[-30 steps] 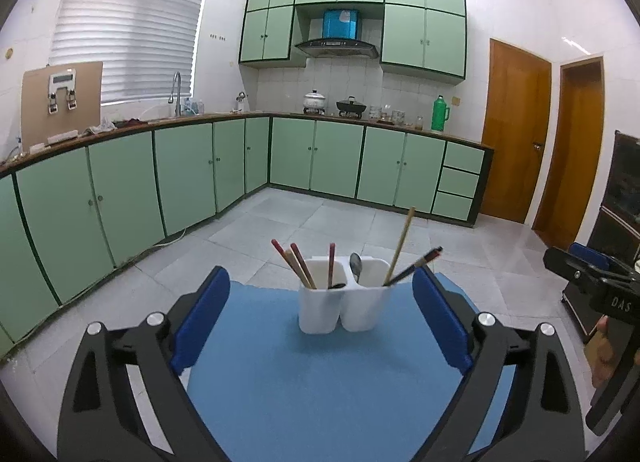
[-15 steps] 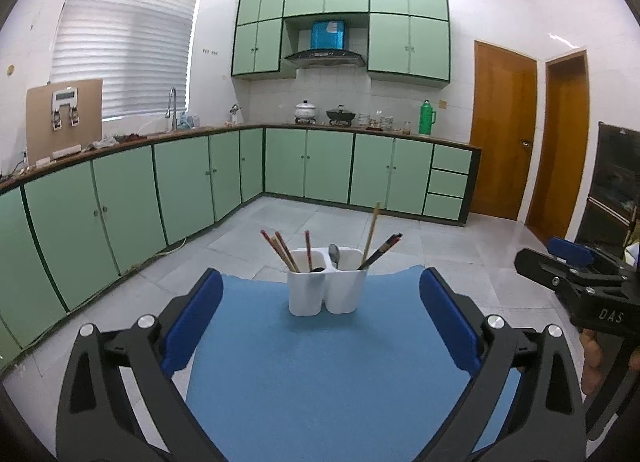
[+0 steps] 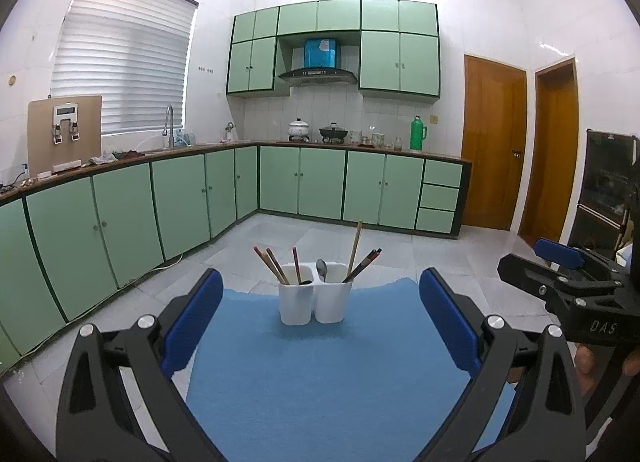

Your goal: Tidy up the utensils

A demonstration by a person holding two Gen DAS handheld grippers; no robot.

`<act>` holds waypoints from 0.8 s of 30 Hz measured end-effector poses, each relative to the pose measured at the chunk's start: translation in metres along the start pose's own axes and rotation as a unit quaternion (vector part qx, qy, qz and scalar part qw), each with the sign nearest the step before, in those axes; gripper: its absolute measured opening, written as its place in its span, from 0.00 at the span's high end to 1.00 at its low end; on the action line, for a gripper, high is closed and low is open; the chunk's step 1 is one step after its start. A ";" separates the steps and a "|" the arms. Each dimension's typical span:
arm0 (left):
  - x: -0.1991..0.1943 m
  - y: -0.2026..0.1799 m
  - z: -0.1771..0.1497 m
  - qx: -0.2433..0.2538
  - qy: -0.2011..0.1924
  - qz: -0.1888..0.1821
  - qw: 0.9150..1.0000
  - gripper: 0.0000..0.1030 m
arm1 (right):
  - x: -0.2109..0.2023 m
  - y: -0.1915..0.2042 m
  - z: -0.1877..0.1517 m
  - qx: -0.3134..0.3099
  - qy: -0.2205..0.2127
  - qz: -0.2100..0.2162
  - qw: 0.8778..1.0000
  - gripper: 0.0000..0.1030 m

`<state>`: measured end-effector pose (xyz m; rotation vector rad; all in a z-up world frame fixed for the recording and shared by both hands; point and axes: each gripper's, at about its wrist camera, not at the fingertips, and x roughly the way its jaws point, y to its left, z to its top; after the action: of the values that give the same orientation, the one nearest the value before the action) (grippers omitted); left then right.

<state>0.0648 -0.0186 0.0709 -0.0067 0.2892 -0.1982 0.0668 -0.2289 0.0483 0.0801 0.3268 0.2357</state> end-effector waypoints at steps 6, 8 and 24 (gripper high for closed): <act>-0.012 -0.003 0.003 0.002 -0.013 0.000 1.000 0.07 | -0.011 0.007 0.003 -0.006 -0.011 0.002 1.000 0.06; -0.014 -0.003 0.003 0.004 -0.015 0.000 1.000 0.07 | -0.012 0.007 0.003 -0.004 -0.013 0.003 1.000 0.06; -0.024 0.000 0.004 -0.001 -0.024 0.004 1.000 0.07 | -0.019 0.010 0.006 -0.013 -0.017 0.002 1.000 0.06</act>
<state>0.0429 -0.0139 0.0817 -0.0128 0.2408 -0.1892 0.0494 -0.2239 0.0607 0.0597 0.2888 0.2430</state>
